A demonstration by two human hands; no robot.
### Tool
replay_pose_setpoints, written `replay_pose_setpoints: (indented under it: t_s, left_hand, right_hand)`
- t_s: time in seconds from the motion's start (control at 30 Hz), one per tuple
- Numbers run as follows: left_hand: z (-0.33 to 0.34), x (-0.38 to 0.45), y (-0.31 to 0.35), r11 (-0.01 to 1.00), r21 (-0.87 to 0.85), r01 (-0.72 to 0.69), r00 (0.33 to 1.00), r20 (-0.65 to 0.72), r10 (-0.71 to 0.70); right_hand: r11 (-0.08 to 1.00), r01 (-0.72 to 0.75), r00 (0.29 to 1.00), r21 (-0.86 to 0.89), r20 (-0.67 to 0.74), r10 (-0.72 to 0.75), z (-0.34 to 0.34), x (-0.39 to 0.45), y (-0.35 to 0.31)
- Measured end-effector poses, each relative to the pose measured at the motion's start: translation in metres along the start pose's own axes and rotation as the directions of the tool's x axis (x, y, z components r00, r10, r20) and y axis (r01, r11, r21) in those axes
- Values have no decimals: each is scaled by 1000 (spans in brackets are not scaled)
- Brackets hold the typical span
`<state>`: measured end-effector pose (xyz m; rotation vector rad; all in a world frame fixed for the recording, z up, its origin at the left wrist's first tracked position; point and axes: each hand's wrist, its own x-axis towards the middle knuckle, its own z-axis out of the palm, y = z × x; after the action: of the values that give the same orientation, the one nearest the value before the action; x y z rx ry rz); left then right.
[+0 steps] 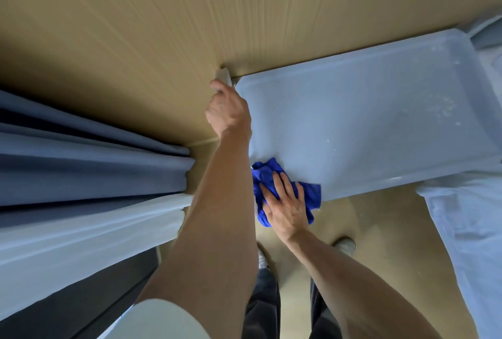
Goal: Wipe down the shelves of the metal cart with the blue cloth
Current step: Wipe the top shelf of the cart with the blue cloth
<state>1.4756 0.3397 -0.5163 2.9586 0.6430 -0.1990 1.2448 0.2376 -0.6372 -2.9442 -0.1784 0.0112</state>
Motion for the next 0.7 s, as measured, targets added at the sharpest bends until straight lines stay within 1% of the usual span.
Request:
replay_pose_setpoints:
  t_s: [0.07,0.13,0.17,0.2,0.27,0.3,0.33,0.37,0.47,0.53,0.6,0.67,0.7]
  left_hand:
    - [2,-1,1,1000,1,-3,1000,-16,3]
    - [1,-1,0,1000,-3,-5,1000,-20,4]
    - [2,0,-1,1000,-5,-8,1000,-26,7]
    - [5,2,-2,1000,-5,-13,999,-36,12]
    - [8,4,-4,1000,4,-17,998,-58,18]
    - [9,5,-5,1000,8,-14,998,-62,14]
    - [9,5,-6,1000,12,-13,998,-59,14]
    - [7,4,-7,1000,17,-15,999,-48,16]
    - [-3,-1,-17,1000,25,-9,1000,-1,9]
    - [-5,-4,-29,1000,7,8,1000,21,-8]
    - [-4,-2,-40,999,-14,30,999,22,-29]
    - [-4,7,-48,998,-21,54,998,17,-53]
    - [-5,13,-51,998,-25,57,998,19,-56]
  right_hand:
    - [999,-50,998,2,42,50,2,13,-5]
    - [991,-133,986,6,101,132,4,40,-10]
    - [982,-187,978,17,96,185,4,61,-13]
    - [967,-249,965,46,92,244,3,85,-15]
    - [923,-361,927,133,165,338,-2,132,-20]
    - [908,-395,909,141,202,364,-4,143,-25]
    - [901,-411,901,141,210,378,-4,142,-29]
    - [904,-398,910,154,193,368,-5,129,-33]
    - [952,-252,961,173,158,226,-11,52,-46]
    - [952,-254,958,170,177,224,-10,18,-50]
    - [957,-250,951,147,222,215,-6,17,-51]
    - [975,-190,948,113,278,153,-3,38,-55]
    - [981,-167,950,99,281,133,0,51,-58]
